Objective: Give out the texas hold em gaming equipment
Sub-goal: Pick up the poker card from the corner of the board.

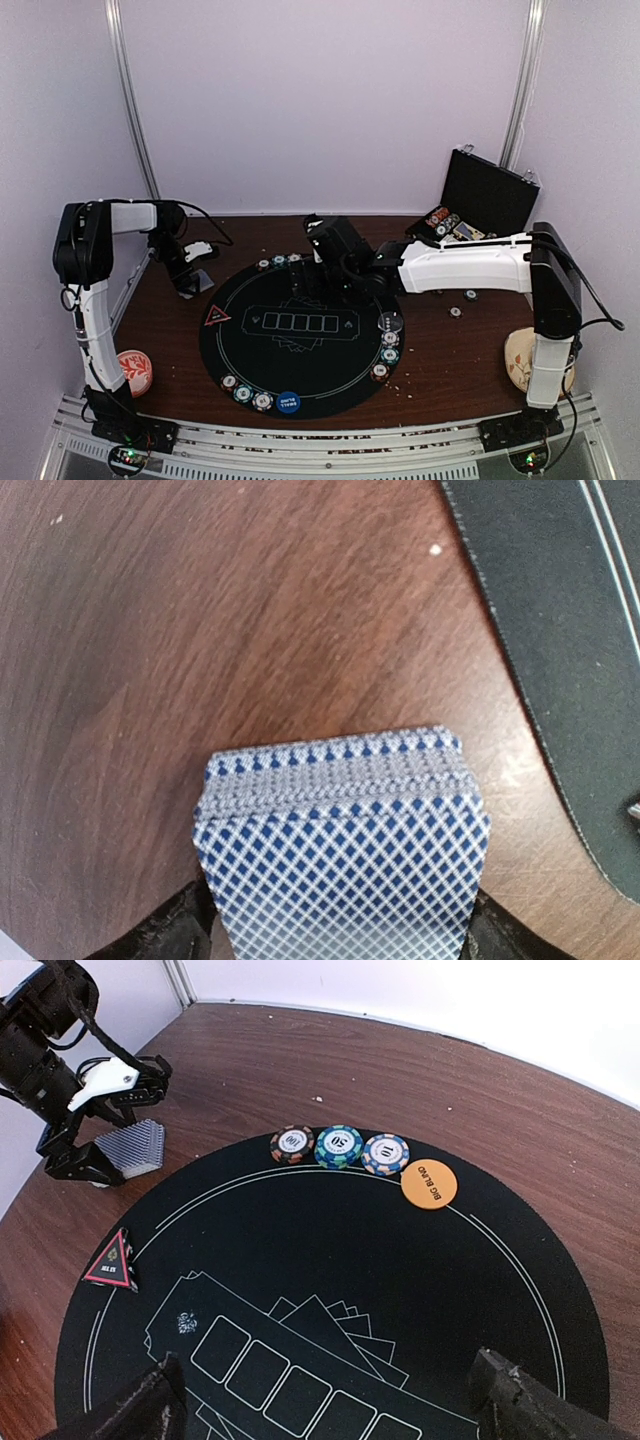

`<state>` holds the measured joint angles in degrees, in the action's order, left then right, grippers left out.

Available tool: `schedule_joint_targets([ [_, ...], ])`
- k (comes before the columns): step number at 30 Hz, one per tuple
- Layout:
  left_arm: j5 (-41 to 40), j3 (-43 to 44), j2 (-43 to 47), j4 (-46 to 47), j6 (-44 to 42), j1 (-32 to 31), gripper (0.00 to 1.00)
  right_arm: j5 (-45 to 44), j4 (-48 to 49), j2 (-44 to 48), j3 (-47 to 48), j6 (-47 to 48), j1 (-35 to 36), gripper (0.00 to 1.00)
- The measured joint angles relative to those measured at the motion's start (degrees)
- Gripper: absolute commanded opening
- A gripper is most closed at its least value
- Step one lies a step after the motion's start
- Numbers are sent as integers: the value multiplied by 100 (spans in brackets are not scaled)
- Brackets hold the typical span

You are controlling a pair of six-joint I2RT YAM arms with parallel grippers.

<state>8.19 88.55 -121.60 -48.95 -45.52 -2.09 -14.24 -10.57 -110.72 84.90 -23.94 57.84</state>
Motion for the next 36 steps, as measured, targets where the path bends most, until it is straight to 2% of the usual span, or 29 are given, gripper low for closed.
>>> schedule_joint_targets([
  [12,-155,-15,20,-35,35,-76,54,-63,44,76,-142,31,0,100],
  [18,-179,-15,20,-35,17,-87,30,-61,46,76,-138,70,0,100],
  [27,-164,48,22,-94,61,-87,14,28,-39,-26,310,109,2,100],
  [36,-146,59,26,-109,85,-87,8,136,-85,-223,592,116,7,100],
])
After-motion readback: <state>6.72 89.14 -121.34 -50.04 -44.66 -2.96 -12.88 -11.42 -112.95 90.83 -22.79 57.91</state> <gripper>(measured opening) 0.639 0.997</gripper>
